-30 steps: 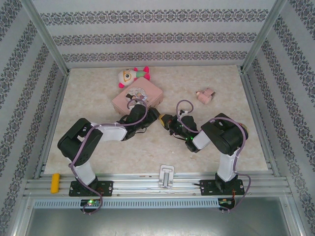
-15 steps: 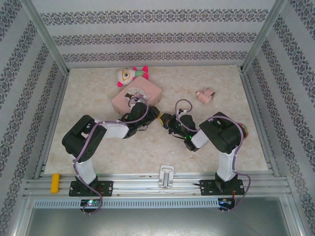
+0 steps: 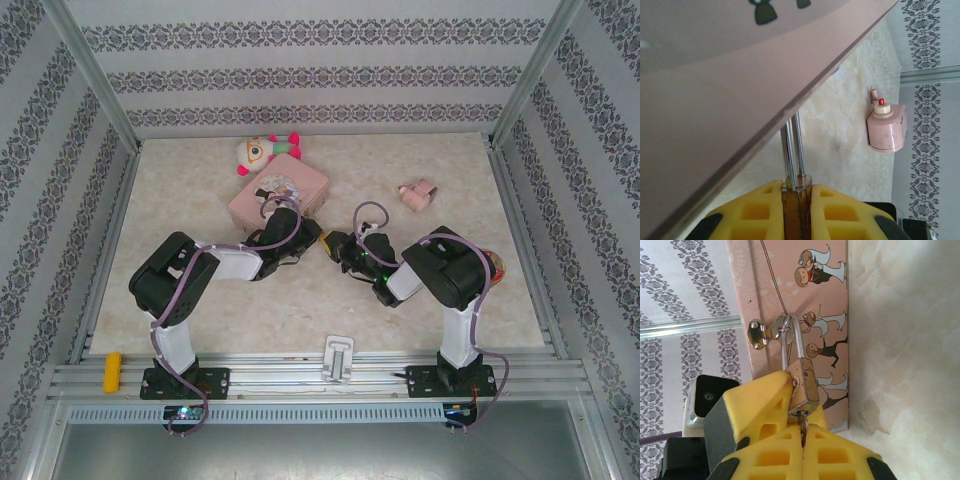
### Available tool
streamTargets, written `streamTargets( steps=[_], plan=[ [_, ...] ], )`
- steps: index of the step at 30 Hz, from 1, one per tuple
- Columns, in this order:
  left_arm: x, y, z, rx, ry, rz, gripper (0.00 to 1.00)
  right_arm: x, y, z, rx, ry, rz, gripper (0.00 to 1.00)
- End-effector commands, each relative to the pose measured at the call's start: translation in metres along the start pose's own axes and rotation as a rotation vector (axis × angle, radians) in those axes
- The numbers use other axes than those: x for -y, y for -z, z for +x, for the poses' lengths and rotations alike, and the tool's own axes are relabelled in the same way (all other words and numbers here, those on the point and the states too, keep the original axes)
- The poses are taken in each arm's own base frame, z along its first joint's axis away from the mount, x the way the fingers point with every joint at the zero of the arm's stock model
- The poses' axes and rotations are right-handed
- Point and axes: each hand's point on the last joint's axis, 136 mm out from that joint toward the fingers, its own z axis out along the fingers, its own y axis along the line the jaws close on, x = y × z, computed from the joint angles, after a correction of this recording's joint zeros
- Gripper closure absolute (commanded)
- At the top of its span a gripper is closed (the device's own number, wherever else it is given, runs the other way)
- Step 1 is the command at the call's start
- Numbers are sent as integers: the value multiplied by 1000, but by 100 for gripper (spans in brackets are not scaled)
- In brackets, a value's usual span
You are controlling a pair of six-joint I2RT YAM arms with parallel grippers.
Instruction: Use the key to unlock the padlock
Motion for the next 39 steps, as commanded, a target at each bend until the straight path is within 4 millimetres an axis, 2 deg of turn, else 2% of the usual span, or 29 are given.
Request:
streamTargets(
  steps=[1,7,14,17,19,20,22,25,29,39],
  plan=[
    [21,8,1,-34,-9,87,100,-33,6,-2,20,81,-110,92],
    [13,31,14,-89,24,88,100,-17,24,1,28,139,-41,79],
    [-10,63,24,-116,15,-6,100,-2,53,12,12,270,75,74],
    [-14,72,28,-141,16,-34,100,4,64,26,-24,421,208,74],
    [-17,76,30,-153,22,-50,100,8,78,36,-28,621,388,71],
    [-18,77,31,-156,25,-58,100,5,86,39,-23,733,466,69],
    [-21,79,33,-165,30,-76,100,-12,101,45,0,961,561,65],
    [-25,80,37,-194,41,-98,100,-18,114,46,9,1071,600,64],
    [-25,78,45,-243,48,-95,100,-11,114,52,-23,1164,625,69],
    [-32,75,51,-293,40,-118,100,0,82,85,-39,1707,779,72]
  ],
)
